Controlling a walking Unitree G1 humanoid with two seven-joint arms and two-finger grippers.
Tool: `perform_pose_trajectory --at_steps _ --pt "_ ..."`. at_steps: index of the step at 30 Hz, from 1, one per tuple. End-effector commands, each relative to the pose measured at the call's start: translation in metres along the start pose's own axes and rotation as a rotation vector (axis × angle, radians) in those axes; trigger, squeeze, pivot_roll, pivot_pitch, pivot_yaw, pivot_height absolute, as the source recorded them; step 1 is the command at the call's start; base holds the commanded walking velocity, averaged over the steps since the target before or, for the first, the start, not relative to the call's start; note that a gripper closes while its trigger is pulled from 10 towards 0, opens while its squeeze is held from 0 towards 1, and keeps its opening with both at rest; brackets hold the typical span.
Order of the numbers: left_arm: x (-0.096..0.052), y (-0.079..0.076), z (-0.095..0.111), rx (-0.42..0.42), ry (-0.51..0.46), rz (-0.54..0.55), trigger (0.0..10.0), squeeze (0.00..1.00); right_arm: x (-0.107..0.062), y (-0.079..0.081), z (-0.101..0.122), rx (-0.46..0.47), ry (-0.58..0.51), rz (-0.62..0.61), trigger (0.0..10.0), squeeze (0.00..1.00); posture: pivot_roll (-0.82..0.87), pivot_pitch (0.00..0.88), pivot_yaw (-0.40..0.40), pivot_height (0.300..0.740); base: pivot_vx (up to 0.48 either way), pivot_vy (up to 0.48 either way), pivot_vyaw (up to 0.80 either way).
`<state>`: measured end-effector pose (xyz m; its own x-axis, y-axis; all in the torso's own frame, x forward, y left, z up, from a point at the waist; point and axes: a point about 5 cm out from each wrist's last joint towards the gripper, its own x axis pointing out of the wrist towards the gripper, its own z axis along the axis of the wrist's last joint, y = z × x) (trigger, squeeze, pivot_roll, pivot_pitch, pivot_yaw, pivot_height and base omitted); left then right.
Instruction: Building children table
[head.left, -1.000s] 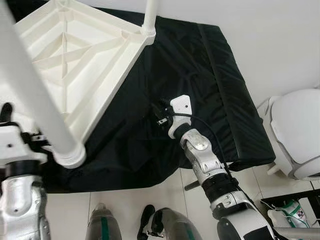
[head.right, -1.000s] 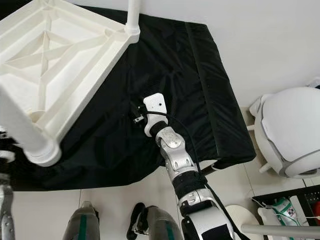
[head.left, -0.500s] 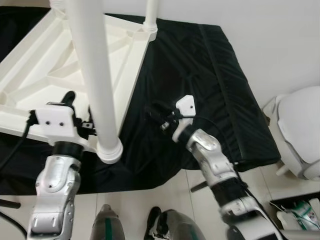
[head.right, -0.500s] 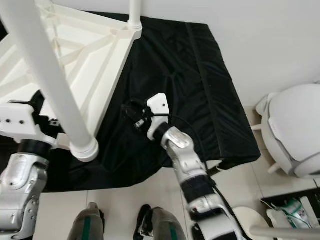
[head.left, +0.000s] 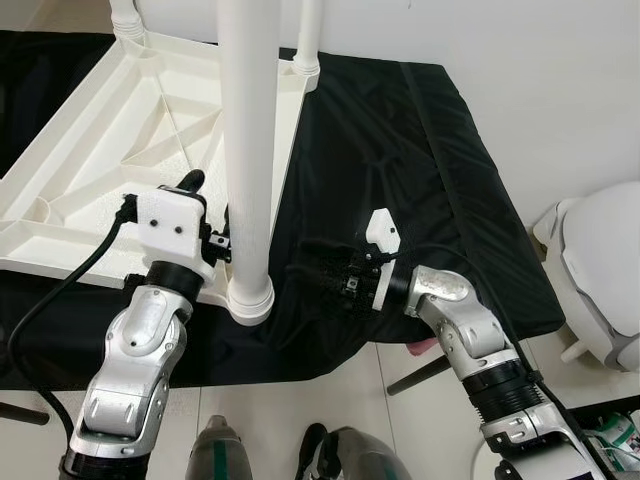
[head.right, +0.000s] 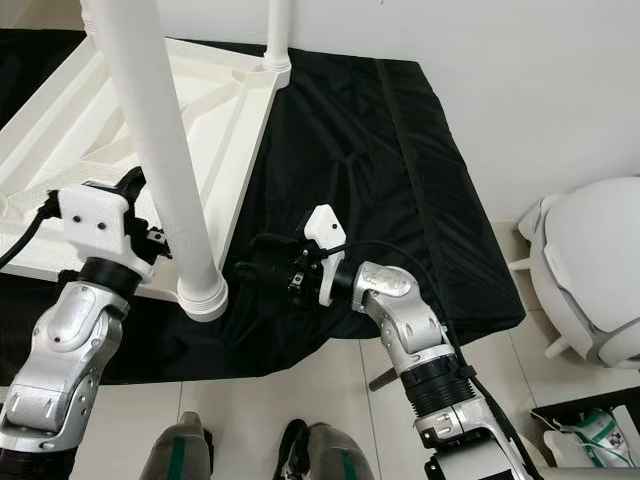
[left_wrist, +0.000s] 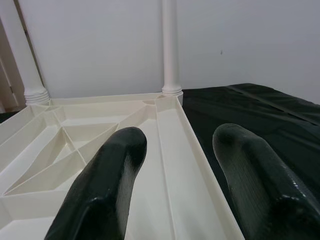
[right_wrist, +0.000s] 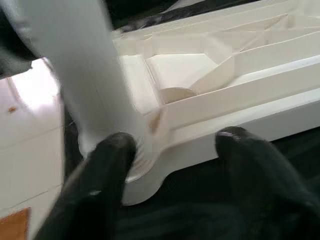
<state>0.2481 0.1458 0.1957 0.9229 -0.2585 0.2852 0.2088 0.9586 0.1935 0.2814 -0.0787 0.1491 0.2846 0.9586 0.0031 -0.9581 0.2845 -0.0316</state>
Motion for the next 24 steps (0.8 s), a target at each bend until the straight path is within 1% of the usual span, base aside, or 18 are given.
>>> perform_pose_trajectory --at_steps 1,2,3,5,7,8,9,10,11,12,13,14,17,19,21,22,23,24 --pt "0.0 -0.002 -0.01 0.043 0.067 -0.155 10.0 0.0 -0.006 0.005 0.002 0.001 0.01 0.064 10.0 1.0 0.17 0.063 -0.113 0.74 0.0 0.0 0.0" --pt "0.001 0.003 -0.013 0.053 0.092 -0.135 10.0 0.0 -0.009 0.006 0.004 -0.001 0.021 0.104 10.0 1.0 0.17 0.063 -0.113 0.74 0.0 0.0 0.0" --pt "0.001 0.003 -0.013 0.053 0.092 -0.135 10.0 0.0 -0.009 0.006 0.004 -0.001 0.021 0.104 10.0 1.0 0.17 0.063 -0.113 0.74 0.0 0.0 0.0" --pt "0.002 0.013 -0.017 0.068 0.133 -0.095 10.0 0.0 -0.015 0.007 0.006 -0.007 0.06 0.18 10.0 1.0 0.17 0.067 -0.12 0.74 0.0 0.0 0.0" --pt "0.002 0.019 -0.02 0.097 0.156 -0.071 10.0 0.0 -0.019 0.008 0.008 -0.016 0.083 0.228 10.0 1.0 0.17 0.069 -0.123 0.74 0.0 0.0 0.0" --pt "0.002 0.019 -0.02 0.097 0.156 -0.071 10.0 0.0 -0.019 0.008 0.008 -0.016 0.083 0.228 10.0 1.0 0.17 0.069 -0.123 0.74 0.0 0.0 0.0" --pt "0.001 0.023 -0.022 0.104 0.176 -0.056 10.0 0.0 -0.019 0.008 0.01 -0.017 0.084 0.24 10.0 1.0 0.17 0.07 -0.127 0.74 0.0 0.0 0.0" --pt "0.0 0.029 -0.026 0.114 0.2 -0.026 10.0 0.0 -0.017 0.007 0.013 -0.042 0.073 0.241 10.0 1.0 0.17 0.07 -0.129 0.74 0.0 0.0 0.0" --pt "0.0 0.029 -0.026 0.114 0.2 -0.026 10.0 0.0 -0.017 0.007 0.013 -0.042 0.073 0.241 10.0 1.0 0.17 0.07 -0.129 0.74 0.0 0.0 0.0" --pt "-0.001 0.033 -0.028 0.118 0.217 -0.005 10.0 0.0 -0.015 0.007 0.015 -0.059 0.066 0.24 10.0 0.78 0.17 0.07 -0.129 0.74 0.0 0.0 0.0" --pt "-0.001 0.033 -0.028 0.118 0.217 -0.005 10.0 0.0 -0.015 0.007 0.015 -0.059 0.066 0.24 10.0 0.78 0.17 0.07 -0.129 0.74 0.0 0.0 0.0" --pt "-0.002 0.039 -0.03 0.139 0.235 0.017 10.0 0.0 -0.012 0.007 0.017 -0.077 0.055 0.239 10.0 0.0 0.17 0.071 -0.137 0.74 0.0 0.0 0.0" --pt "-0.003 0.045 -0.032 0.151 0.248 0.043 10.0 0.0 -0.007 0.007 0.019 -0.078 0.044 0.236 10.0 0.0 0.17 0.073 -0.145 0.74 0.0 0.0 0.0" --pt "-0.005 0.06 -0.033 0.178 0.273 0.108 10.0 0.0 0.008 0.006 0.022 -0.079 0.011 0.219 10.0 0.0 0.18 0.072 -0.156 0.74 0.0 0.0 0.0" --pt "-0.005 0.06 -0.033 0.178 0.273 0.108 10.0 0.0 0.008 0.006 0.022 -0.079 0.011 0.219 10.0 0.0 0.18 0.072 -0.156 0.74 0.0 0.0 0.0" --pt "-0.005 0.067 -0.032 0.183 0.281 0.138 10.0 0.0 0.015 0.006 0.023 -0.079 -0.003 0.215 10.0 0.0 0.18 0.073 -0.163 0.74 0.0 0.0 0.0" --pt "-0.005 0.067 -0.032 0.183 0.281 0.138 10.0 0.0 0.015 0.006 0.023 -0.079 -0.003 0.215 10.0 0.0 0.18 0.073 -0.163 0.74 0.0 0.0 0.0" --pt "-0.006 0.072 -0.032 0.193 0.284 0.161 10.0 0.0 0.02 0.006 0.023 -0.07 -0.015 0.21 10.0 0.0 0.17 0.074 -0.168 0.74 0.0 0.0 0.0"
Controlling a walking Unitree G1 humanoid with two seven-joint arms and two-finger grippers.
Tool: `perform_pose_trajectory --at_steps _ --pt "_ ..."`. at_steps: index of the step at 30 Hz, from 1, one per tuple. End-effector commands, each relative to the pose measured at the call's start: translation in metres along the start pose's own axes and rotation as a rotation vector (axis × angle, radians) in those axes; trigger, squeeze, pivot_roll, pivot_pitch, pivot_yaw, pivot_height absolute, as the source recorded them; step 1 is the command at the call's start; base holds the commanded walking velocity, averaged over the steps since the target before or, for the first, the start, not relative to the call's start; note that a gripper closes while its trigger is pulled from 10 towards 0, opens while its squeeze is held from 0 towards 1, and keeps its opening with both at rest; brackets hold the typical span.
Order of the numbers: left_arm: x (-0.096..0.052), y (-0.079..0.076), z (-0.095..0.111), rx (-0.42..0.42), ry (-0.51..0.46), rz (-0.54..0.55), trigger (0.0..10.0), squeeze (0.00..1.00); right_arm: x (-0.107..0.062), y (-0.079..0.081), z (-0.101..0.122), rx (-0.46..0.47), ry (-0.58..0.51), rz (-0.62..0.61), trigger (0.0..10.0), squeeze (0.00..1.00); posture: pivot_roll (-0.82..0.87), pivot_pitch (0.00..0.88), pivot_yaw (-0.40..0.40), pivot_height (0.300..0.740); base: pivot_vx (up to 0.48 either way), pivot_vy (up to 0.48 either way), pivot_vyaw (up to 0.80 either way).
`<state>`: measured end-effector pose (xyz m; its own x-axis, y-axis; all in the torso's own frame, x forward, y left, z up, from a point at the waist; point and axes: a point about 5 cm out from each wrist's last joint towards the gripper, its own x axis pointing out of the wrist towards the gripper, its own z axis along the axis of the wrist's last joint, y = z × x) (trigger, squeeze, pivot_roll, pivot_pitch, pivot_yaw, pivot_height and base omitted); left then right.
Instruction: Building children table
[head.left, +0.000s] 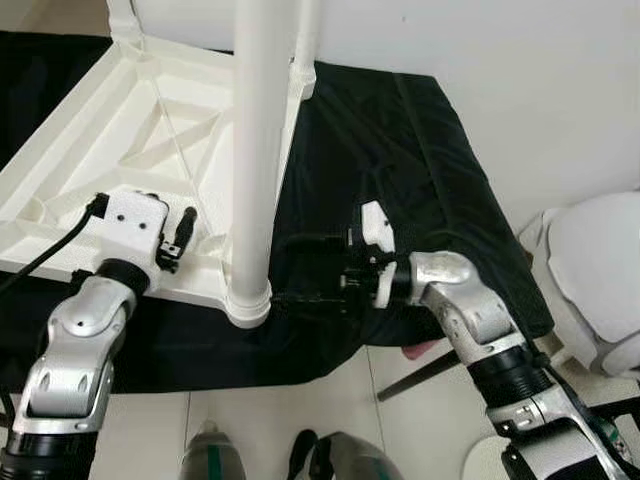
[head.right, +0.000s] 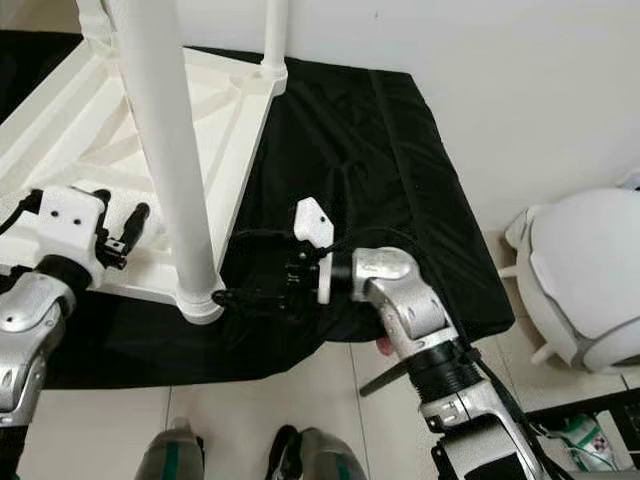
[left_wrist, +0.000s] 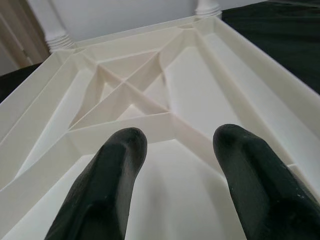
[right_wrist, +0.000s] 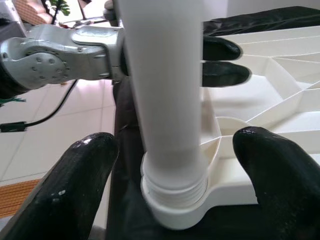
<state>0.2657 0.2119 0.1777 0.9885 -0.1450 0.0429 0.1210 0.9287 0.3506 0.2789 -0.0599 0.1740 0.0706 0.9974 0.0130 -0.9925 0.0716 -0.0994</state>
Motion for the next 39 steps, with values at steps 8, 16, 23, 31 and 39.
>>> perform_pose_trajectory --at_steps 8,16,23,31,39 --pt "0.005 0.018 0.001 -0.006 0.018 0.163 10.0 0.0 0.031 -0.001 -0.004 0.043 -0.058 -0.019 10.0 0.0 0.17 0.079 -0.18 0.74 0.0 0.0 0.0" --pt "0.012 0.021 0.008 -0.009 -0.005 0.184 10.0 0.0 0.056 0.003 -0.006 0.067 -0.103 -0.067 10.0 0.0 0.17 0.08 -0.18 0.74 0.0 0.0 0.0" --pt "0.012 0.019 0.01 -0.016 -0.008 0.188 10.0 0.0 0.041 -0.016 -0.004 0.039 -0.116 -0.258 10.0 0.0 0.15 0.079 -0.171 0.74 0.0 0.0 0.0" --pt "0.015 0.014 0.01 -0.033 -0.007 0.176 10.0 0.0 0.013 -0.033 0.0 0.017 -0.136 -0.459 10.0 0.0 0.14 0.069 -0.165 0.74 0.0 0.0 0.0" --pt "0.021 0.007 0.011 -0.047 -0.012 0.146 10.0 0.0 -0.019 -0.043 0.002 -0.017 -0.137 -0.603 10.0 0.0 0.12 0.046 -0.142 0.74 0.0 0.0 0.0"
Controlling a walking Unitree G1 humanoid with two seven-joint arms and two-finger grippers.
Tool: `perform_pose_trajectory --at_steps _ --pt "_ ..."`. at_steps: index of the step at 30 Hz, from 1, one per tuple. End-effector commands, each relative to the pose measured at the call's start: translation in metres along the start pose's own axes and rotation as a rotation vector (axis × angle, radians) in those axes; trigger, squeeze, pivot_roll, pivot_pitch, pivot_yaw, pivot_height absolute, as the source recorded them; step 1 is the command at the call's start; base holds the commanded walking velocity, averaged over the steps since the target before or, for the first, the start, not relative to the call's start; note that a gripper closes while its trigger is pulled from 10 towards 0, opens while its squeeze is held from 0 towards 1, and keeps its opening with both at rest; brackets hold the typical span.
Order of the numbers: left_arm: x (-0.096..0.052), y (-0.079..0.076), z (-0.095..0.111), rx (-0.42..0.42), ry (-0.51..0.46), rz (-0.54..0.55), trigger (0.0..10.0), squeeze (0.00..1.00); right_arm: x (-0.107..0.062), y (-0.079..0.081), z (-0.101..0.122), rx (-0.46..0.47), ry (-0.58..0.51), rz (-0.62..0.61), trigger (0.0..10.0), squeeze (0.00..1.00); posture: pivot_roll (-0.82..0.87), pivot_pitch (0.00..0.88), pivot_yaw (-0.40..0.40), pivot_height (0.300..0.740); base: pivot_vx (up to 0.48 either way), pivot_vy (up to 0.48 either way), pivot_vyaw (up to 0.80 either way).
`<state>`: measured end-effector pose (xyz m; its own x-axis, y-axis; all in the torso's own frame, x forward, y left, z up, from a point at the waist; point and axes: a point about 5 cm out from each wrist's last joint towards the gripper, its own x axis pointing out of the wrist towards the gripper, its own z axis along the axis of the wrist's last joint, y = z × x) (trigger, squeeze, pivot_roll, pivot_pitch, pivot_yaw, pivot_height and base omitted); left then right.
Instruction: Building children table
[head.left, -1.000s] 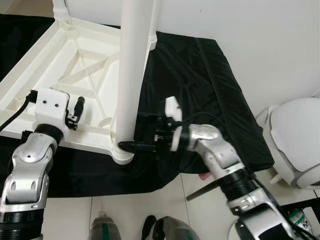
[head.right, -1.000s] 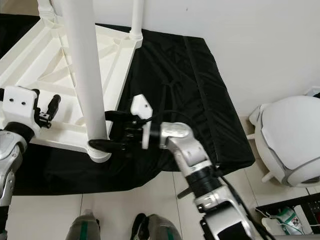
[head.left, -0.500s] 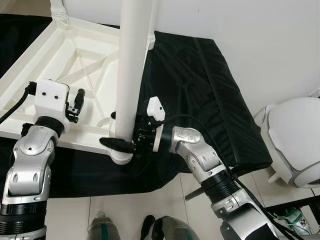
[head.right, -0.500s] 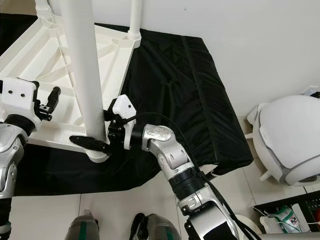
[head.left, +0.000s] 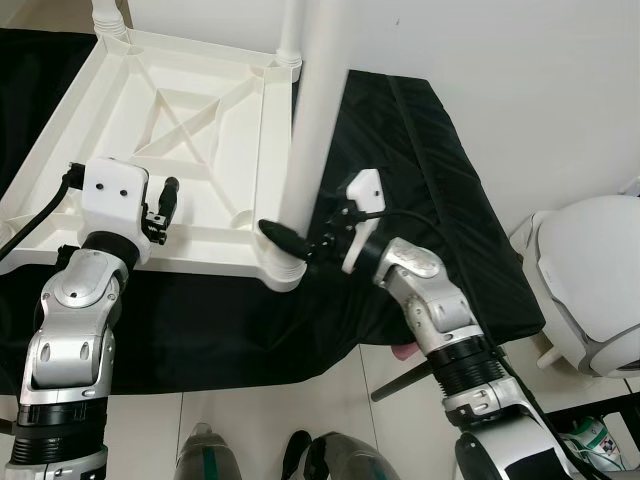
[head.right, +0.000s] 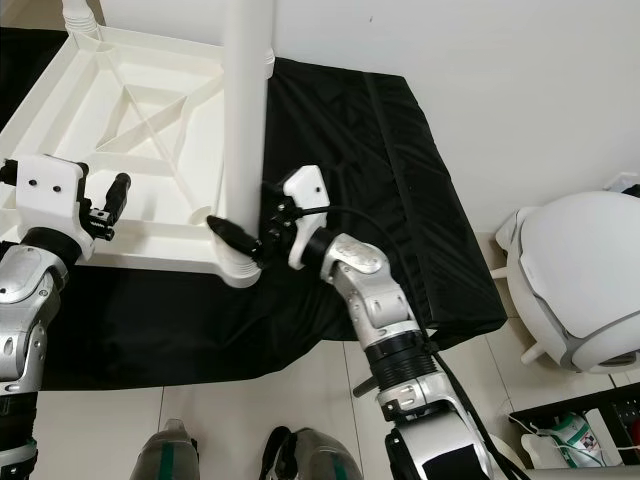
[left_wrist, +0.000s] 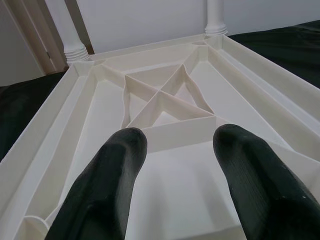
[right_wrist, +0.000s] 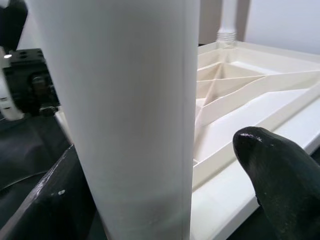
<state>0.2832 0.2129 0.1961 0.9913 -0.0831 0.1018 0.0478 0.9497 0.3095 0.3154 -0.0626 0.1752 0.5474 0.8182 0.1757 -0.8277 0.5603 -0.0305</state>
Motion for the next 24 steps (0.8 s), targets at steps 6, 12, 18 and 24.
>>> perform_pose_trajectory --at_steps 6,12,18,24 --pt "0.006 -0.007 -0.006 -0.011 0.026 0.044 10.0 0.0 -0.028 -0.032 0.01 -0.073 -0.007 -0.159 10.0 0.0 0.11 0.036 -0.126 0.74 0.0 0.0 0.0" --pt "0.01 -0.015 -0.008 -0.036 0.053 -0.01 10.0 0.0 -0.048 -0.05 0.009 -0.116 0.027 -0.25 10.0 0.0 0.1 0.043 -0.11 0.74 0.0 0.0 0.0" --pt "0.013 -0.018 -0.009 -0.047 0.062 0.003 10.0 0.0 -0.048 -0.051 0.01 -0.109 0.003 -0.31 10.0 0.0 0.1 0.047 -0.105 0.74 0.0 0.0 0.0" --pt "0.015 -0.019 -0.01 -0.08 0.068 0.033 10.0 0.0 -0.04 -0.046 0.008 -0.083 -0.023 -0.357 10.0 0.0 0.1 0.048 -0.106 0.74 0.0 0.0 0.0"
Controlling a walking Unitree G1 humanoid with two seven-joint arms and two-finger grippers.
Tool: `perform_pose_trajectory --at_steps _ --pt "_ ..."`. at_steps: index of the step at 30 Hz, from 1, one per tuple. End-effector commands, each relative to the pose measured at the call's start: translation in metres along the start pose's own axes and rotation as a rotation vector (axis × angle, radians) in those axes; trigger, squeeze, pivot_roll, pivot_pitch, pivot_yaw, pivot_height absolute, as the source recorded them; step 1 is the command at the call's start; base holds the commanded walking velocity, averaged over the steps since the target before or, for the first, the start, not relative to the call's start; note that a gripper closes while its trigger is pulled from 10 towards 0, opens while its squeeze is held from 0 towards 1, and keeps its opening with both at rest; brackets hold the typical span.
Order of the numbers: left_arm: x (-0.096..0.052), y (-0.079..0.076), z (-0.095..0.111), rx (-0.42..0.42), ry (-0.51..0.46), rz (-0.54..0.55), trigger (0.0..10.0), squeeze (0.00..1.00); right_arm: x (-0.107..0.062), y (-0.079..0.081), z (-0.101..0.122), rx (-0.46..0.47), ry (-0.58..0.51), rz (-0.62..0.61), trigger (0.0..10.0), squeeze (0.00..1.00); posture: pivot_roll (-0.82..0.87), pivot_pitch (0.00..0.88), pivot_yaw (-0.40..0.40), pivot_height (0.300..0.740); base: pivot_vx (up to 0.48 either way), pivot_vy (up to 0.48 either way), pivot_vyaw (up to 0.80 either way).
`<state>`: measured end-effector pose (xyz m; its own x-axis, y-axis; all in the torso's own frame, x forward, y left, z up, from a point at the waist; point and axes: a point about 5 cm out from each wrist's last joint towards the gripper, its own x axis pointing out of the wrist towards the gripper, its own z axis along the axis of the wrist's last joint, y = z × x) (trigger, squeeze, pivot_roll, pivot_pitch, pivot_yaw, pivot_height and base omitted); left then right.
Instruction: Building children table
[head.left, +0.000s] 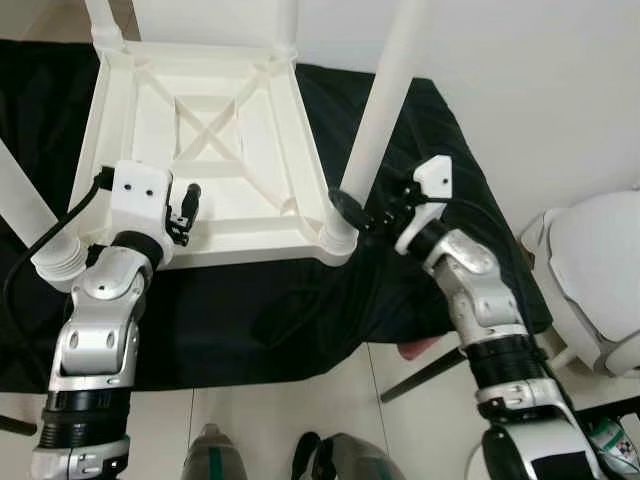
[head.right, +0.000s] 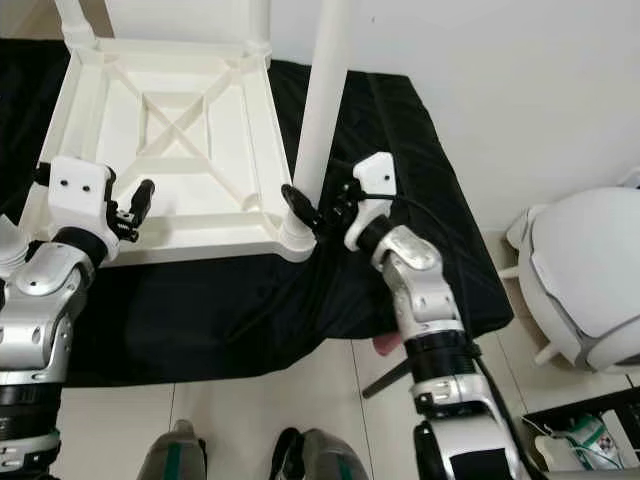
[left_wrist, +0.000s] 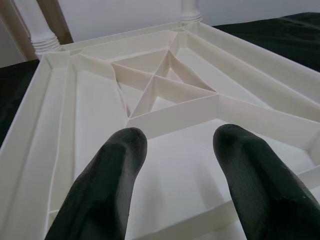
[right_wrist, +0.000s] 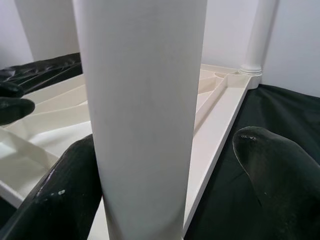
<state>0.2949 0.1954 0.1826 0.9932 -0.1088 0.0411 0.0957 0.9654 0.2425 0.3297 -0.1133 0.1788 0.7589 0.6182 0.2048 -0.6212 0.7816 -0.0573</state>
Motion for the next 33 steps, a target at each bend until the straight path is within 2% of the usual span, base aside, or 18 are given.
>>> perform_pose_trajectory --at_steps 1,2,4,7,12,14,16,21,24,33 --pt "0.003 0.0 -0.001 -0.044 0.012 0.085 10.0 0.0 -0.002 -0.009 -0.003 0.01 -0.008 -0.126 10.0 0.0 0.11 0.045 -0.109 0.74 0.0 0.0 0.0" --pt "0.003 0.0 -0.001 -0.044 0.012 0.085 10.0 0.0 -0.002 -0.009 -0.003 0.01 -0.008 -0.126 10.0 0.0 0.11 0.045 -0.109 0.74 0.0 0.0 0.0" --pt "0.003 -0.003 -0.003 -0.084 0.023 0.112 10.0 0.0 0.001 -0.016 -0.006 0.016 -0.014 -0.246 10.0 0.0 0.11 0.043 -0.11 0.74 0.0 0.0 0.0" --pt "0.003 -0.004 -0.002 -0.079 0.02 0.13 10.0 0.0 0.002 -0.016 -0.008 0.018 -0.02 -0.271 10.0 0.0 0.12 0.038 -0.112 0.74 0.0 0.0 0.0" --pt "0.001 -0.008 0.002 -0.027 -0.009 0.134 10.0 0.0 0.002 -0.008 -0.011 0.01 -0.03 -0.247 10.0 0.0 0.12 0.034 -0.113 0.74 0.0 0.0 0.0" --pt "0.0 -0.009 0.001 -0.018 -0.01 0.127 10.0 0.0 -0.002 -0.005 -0.014 0.001 -0.022 -0.23 10.0 0.0 0.12 0.034 -0.113 0.74 0.0 0.0 0.0" --pt "-0.003 -0.012 -0.002 0.031 -0.017 0.12 10.0 0.0 -0.01 0.003 -0.023 0.002 0.01 -0.183 10.0 0.0 0.11 0.04 -0.107 0.74 0.0 0.0 0.0" --pt "-0.006 -0.016 -0.004 0.034 -0.025 0.1 10.0 0.0 -0.023 0.017 -0.037 0.026 0.06 -0.109 10.0 0.0 0.1 0.049 -0.102 0.74 0.0 0.0 0.0" --pt "-0.008 -0.02 -0.004 0.013 -0.028 0.066 10.0 0.0 -0.031 0.021 -0.041 0.035 0.064 -0.116 10.0 0.0 0.09 0.063 -0.092 0.74 0.0 0.0 0.0" --pt "-0.015 -0.024 -0.008 -0.003 -0.019 0.047 10.0 0.0 -0.042 0.026 -0.034 0.021 0.009 -0.152 10.0 0.0 0.08 0.071 -0.085 0.74 0.0 0.0 0.0"
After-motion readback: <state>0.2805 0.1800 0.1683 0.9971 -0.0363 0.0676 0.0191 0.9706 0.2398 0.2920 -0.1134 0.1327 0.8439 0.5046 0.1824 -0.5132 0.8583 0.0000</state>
